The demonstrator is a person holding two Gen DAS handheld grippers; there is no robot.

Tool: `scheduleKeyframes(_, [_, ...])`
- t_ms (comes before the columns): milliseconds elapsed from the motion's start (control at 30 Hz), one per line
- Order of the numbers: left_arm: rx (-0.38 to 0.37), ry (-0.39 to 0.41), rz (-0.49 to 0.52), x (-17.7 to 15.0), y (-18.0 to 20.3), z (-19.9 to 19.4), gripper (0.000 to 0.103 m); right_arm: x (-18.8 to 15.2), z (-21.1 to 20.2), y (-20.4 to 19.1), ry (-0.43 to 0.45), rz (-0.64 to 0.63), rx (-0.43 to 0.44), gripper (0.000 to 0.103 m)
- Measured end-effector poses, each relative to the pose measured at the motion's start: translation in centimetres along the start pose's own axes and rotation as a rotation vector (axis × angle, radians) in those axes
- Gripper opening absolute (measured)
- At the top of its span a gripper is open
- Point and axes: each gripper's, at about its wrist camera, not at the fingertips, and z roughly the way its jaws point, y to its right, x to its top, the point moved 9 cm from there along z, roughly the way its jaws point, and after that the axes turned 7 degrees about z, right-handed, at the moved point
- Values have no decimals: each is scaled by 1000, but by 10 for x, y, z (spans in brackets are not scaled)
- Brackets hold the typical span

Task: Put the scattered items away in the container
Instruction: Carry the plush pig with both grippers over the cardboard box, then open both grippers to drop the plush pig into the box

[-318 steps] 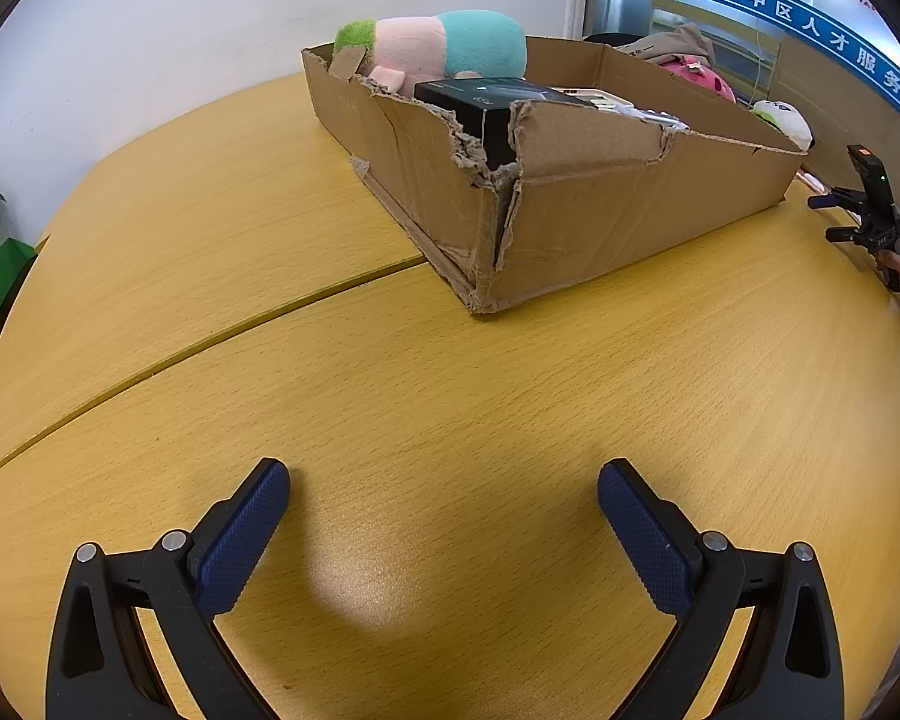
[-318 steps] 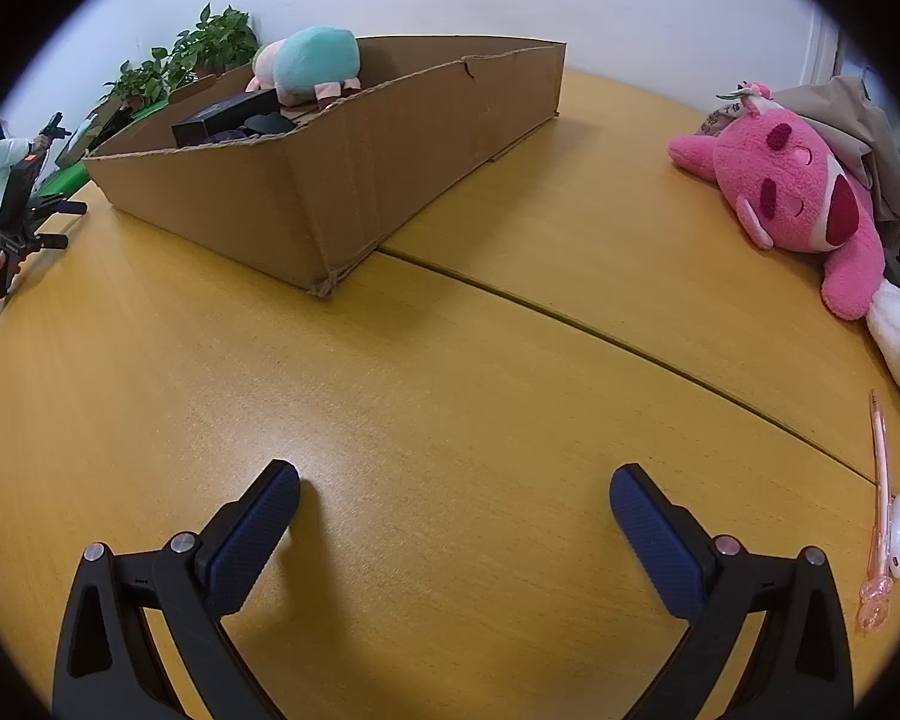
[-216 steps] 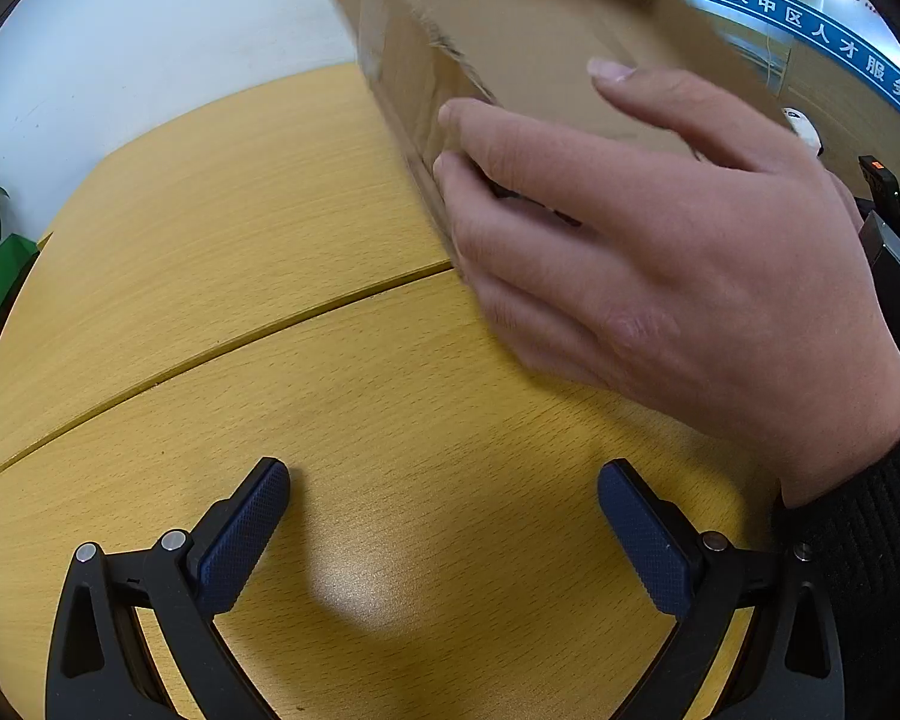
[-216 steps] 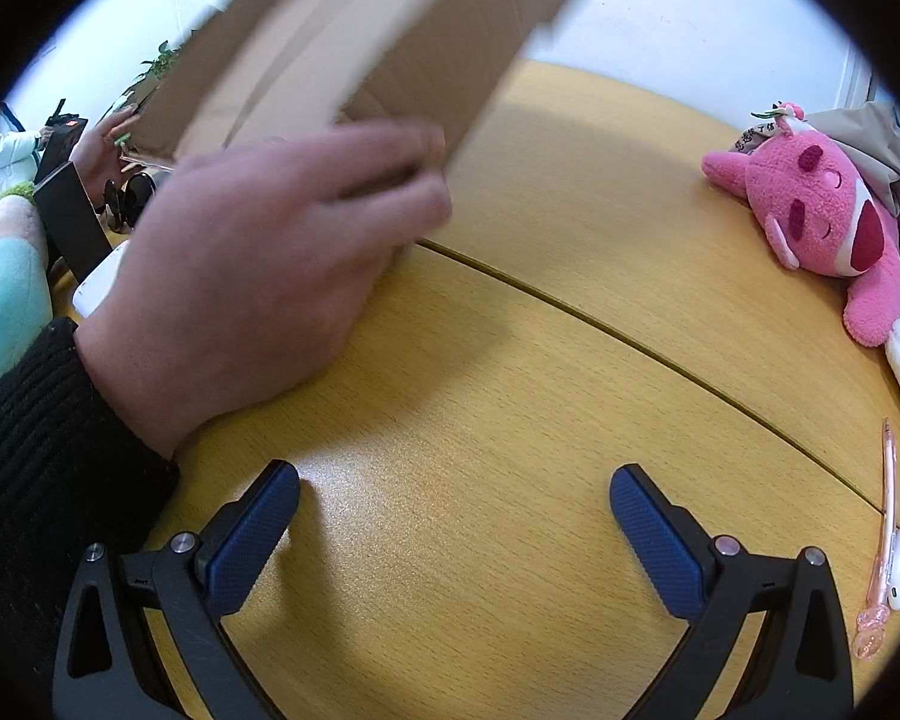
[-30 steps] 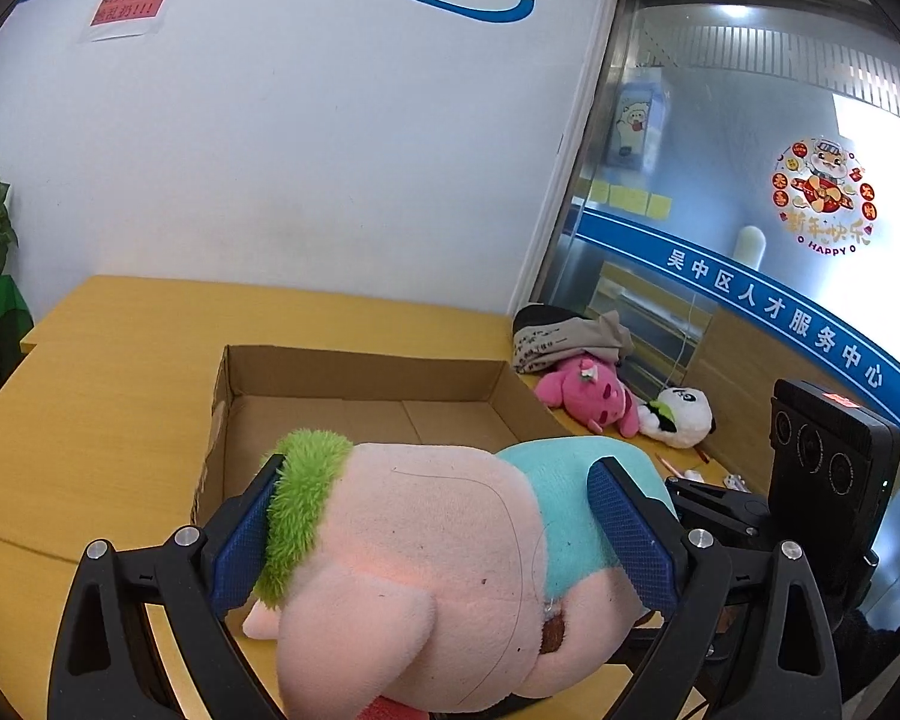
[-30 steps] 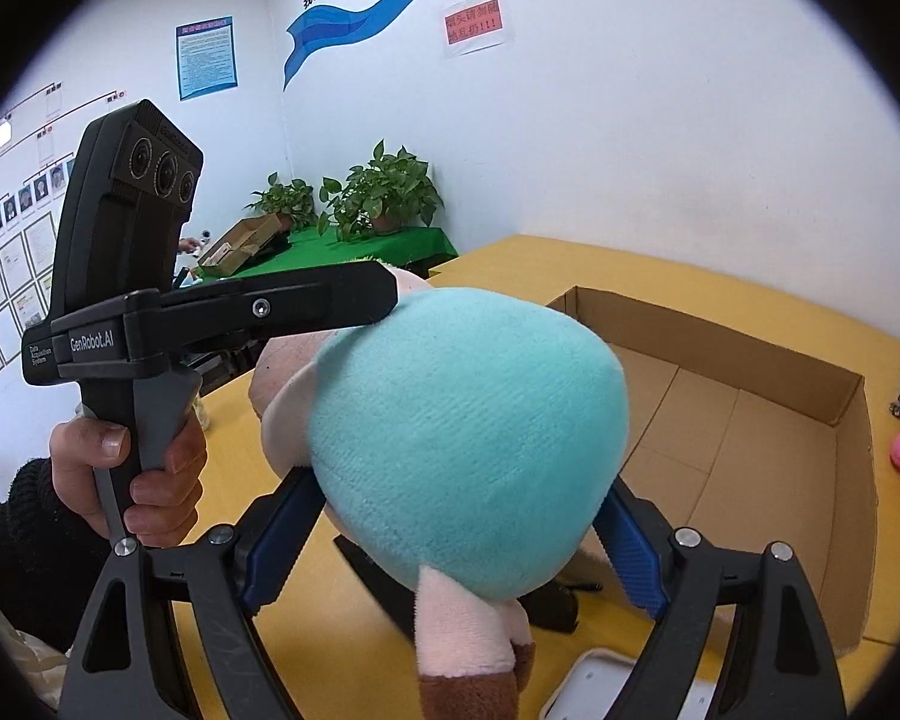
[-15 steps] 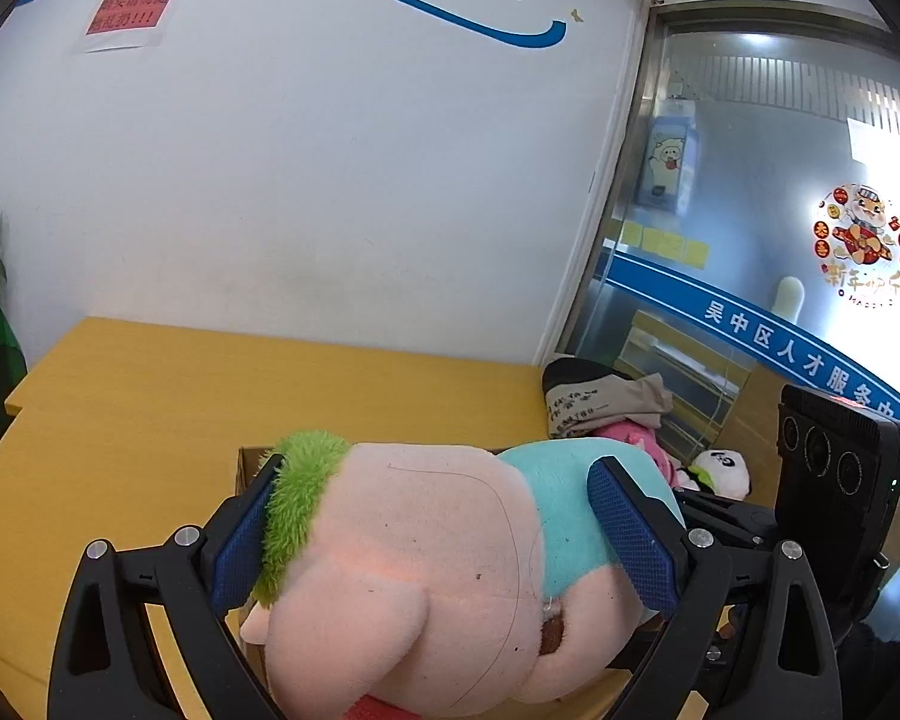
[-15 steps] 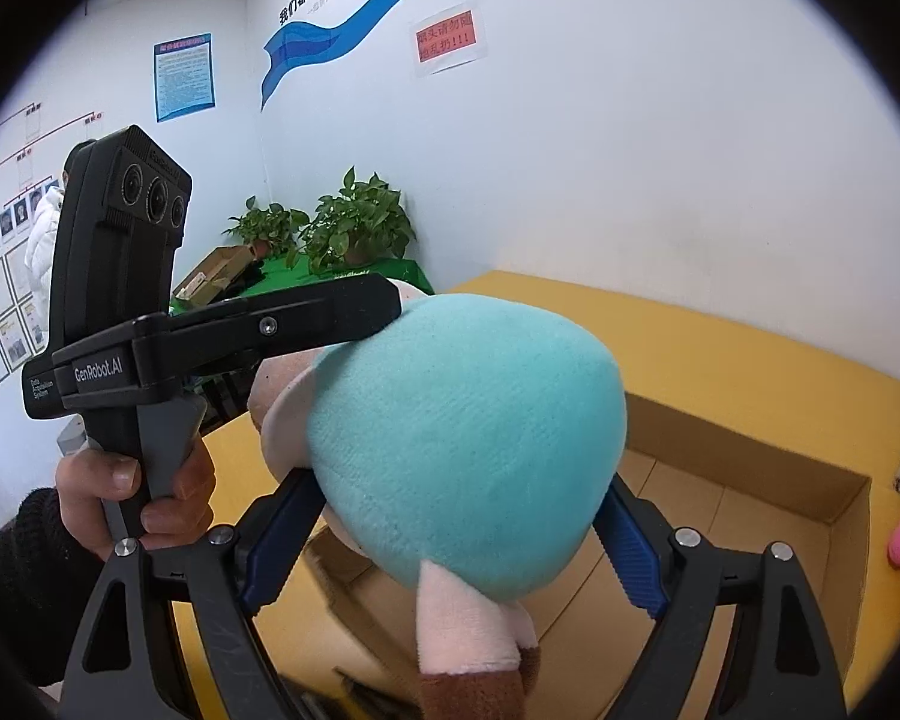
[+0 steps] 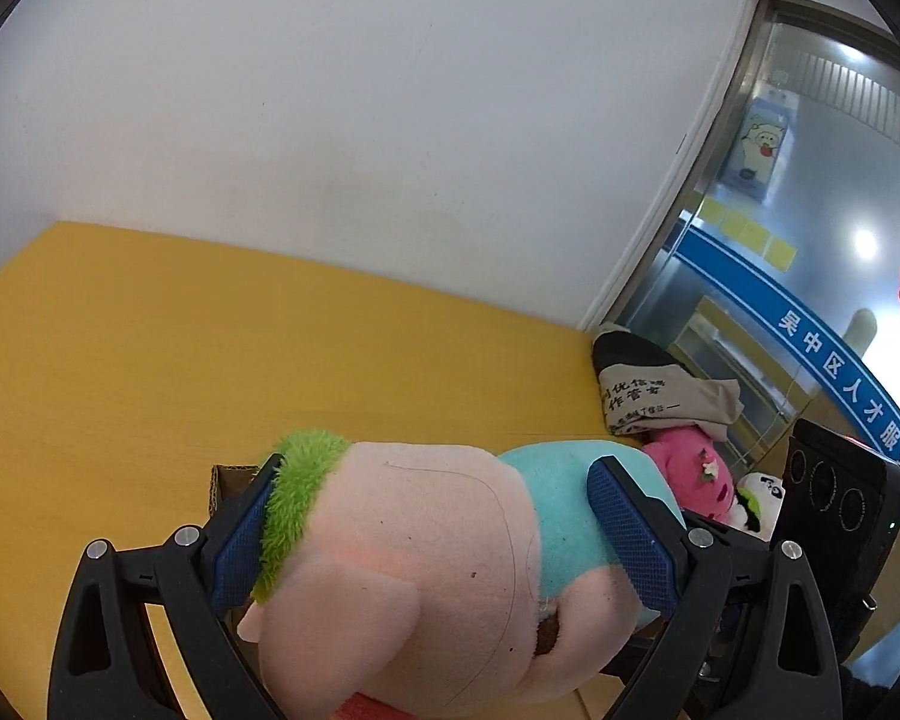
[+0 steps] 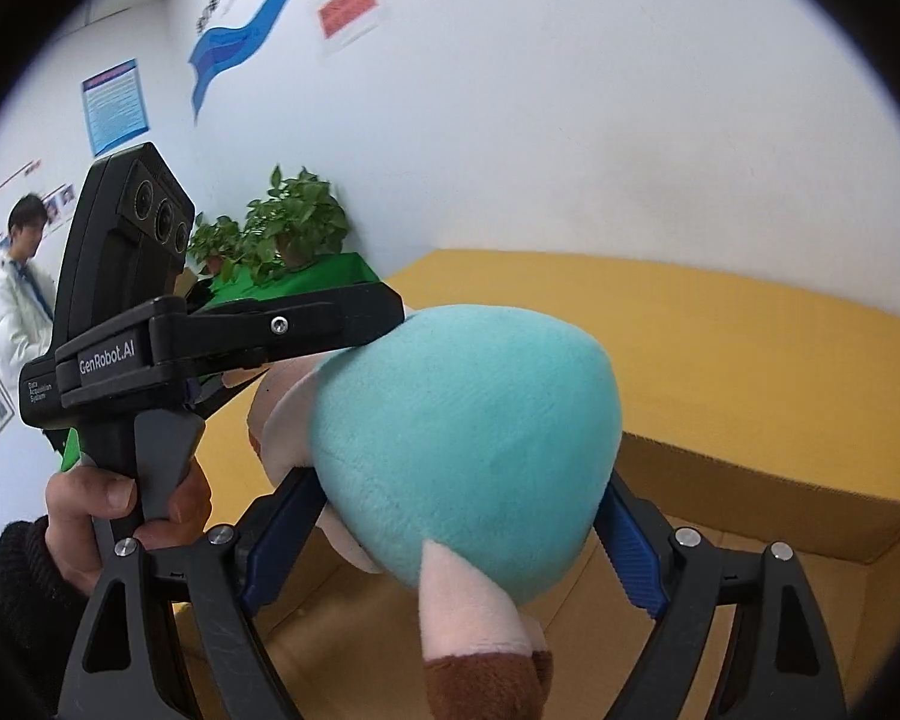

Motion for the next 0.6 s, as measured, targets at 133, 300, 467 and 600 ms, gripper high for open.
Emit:
scheduleKeyframes(133, [50, -95, -17, -11, -13, 46, 98, -12, 35, 37, -51, 83, 8, 87])
scheduleKeyframes(300, [110, -183, -46, -19, -21, 84, 98, -19, 60, 74, -55, 194, 3, 87])
scheduleKeyframes(467, [201, -220, -39, -29, -29, 89, 98, -41, 76, 86, -122, 204, -64, 94])
scheduleKeyframes(600, [177, -215, -111, -31, -35, 69, 99, -55, 87, 88, -215, 216, -98, 95])
